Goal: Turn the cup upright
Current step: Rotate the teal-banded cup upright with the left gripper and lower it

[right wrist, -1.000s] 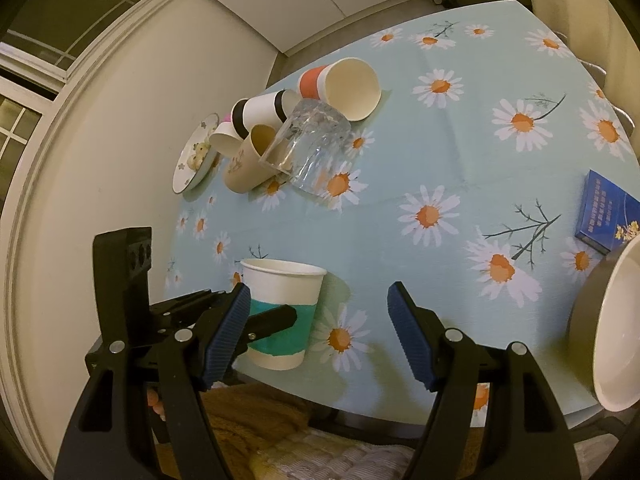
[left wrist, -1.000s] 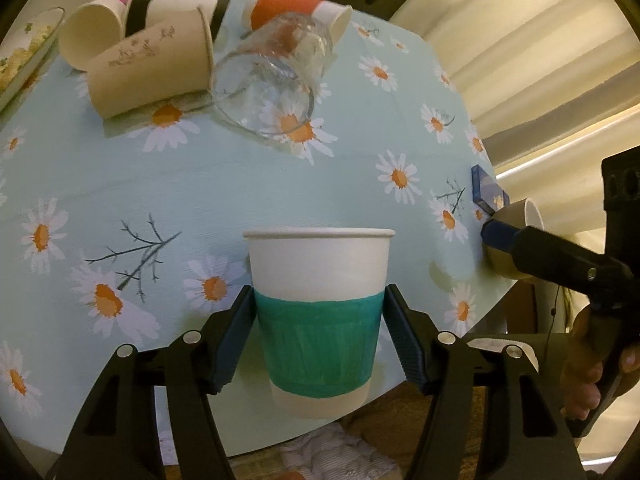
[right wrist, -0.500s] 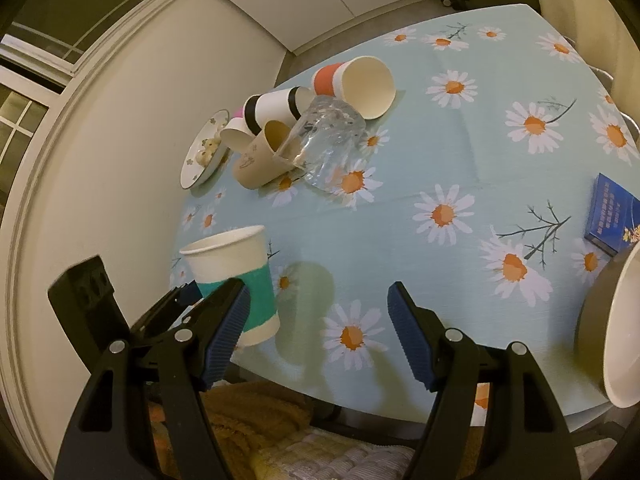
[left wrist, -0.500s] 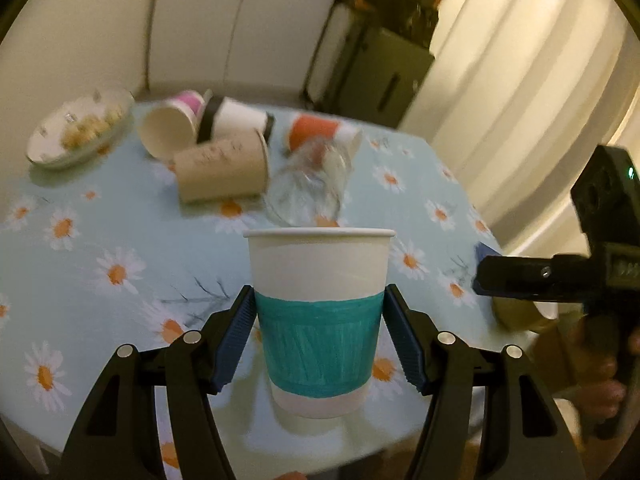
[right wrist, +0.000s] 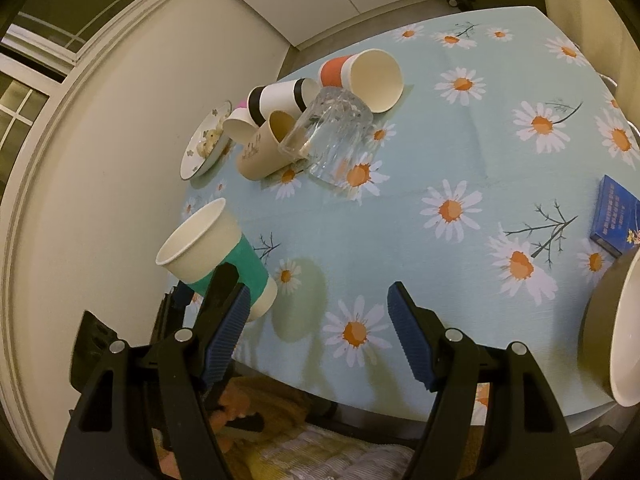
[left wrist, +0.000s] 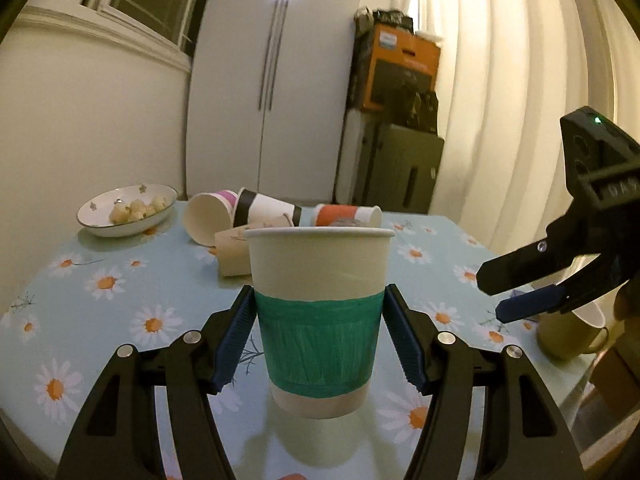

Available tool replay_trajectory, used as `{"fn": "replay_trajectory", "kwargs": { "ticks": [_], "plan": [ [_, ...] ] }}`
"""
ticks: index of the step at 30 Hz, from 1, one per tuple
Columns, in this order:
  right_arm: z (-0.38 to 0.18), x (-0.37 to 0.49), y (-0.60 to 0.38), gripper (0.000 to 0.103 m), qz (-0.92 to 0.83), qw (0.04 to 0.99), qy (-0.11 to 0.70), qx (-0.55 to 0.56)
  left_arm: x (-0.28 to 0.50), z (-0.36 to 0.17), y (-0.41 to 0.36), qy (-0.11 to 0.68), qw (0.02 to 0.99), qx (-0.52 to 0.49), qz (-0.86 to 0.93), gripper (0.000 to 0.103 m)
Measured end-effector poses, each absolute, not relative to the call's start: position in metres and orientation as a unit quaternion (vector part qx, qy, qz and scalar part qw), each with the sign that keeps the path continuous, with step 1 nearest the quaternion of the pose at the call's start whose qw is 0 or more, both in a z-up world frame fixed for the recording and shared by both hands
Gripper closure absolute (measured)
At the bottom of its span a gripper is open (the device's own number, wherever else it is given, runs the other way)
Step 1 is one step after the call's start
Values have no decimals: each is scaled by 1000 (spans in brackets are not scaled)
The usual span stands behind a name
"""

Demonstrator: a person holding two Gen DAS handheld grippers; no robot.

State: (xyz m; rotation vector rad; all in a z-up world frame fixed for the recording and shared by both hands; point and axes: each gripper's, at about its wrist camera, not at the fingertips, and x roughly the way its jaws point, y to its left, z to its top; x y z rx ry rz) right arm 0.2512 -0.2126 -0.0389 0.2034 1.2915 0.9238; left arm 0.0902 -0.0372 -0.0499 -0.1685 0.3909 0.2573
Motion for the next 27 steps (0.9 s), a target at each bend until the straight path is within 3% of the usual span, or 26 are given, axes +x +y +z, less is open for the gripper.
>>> {"fn": "replay_trajectory", "kwargs": {
  "ticks": [16, 27],
  "plan": [
    [-47, 244, -198, 32, 417, 692, 585, 69, 78, -88, -67, 112, 975, -6, 191, 40],
    [-52, 240, -194, 32, 417, 690, 588, 62, 77, -100, -67, 132, 970, -11, 203, 39]
  ]
}}
